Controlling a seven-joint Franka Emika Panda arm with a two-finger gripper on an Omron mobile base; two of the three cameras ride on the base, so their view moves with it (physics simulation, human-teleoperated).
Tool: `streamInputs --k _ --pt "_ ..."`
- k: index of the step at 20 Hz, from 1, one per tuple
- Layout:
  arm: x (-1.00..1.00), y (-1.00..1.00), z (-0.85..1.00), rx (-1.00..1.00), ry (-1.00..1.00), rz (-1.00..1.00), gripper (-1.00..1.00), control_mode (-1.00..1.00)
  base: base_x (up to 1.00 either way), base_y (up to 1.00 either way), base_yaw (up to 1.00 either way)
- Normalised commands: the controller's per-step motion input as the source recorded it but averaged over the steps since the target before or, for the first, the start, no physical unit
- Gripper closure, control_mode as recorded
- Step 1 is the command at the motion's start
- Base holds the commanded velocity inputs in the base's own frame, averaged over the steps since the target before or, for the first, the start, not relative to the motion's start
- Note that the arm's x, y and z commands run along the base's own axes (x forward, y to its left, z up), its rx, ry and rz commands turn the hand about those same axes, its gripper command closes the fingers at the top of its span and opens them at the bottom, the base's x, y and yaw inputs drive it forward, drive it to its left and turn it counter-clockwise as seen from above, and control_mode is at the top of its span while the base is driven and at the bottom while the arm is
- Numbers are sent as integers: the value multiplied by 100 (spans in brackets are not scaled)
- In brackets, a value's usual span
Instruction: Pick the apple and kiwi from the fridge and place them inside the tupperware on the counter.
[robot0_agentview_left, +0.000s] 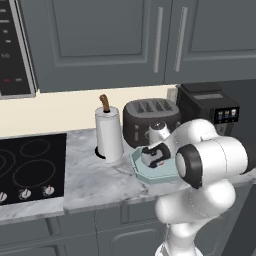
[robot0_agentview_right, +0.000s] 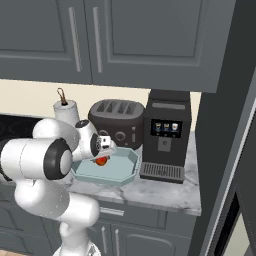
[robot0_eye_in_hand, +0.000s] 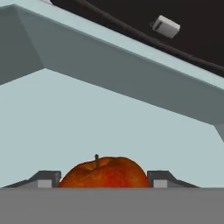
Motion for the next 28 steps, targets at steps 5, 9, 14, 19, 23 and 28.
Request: streamInputs --k 5,9,14,19,23,28 --pt "6 0 10 0 1 0 -100 -100 0 0 0" --pt "-3 0 27 0 0 0 -100 -100 0 0 0" --pt "-10 0 33 0 0 0 -100 -100 0 0 0" --pt "-41 1 45 0 -2 0 -100 -100 0 0 0" --pt "-58 8 58 0 -15 0 -100 -100 0 0 0" --pt "-53 0 87 7 -24 0 -100 -100 0 0 0"
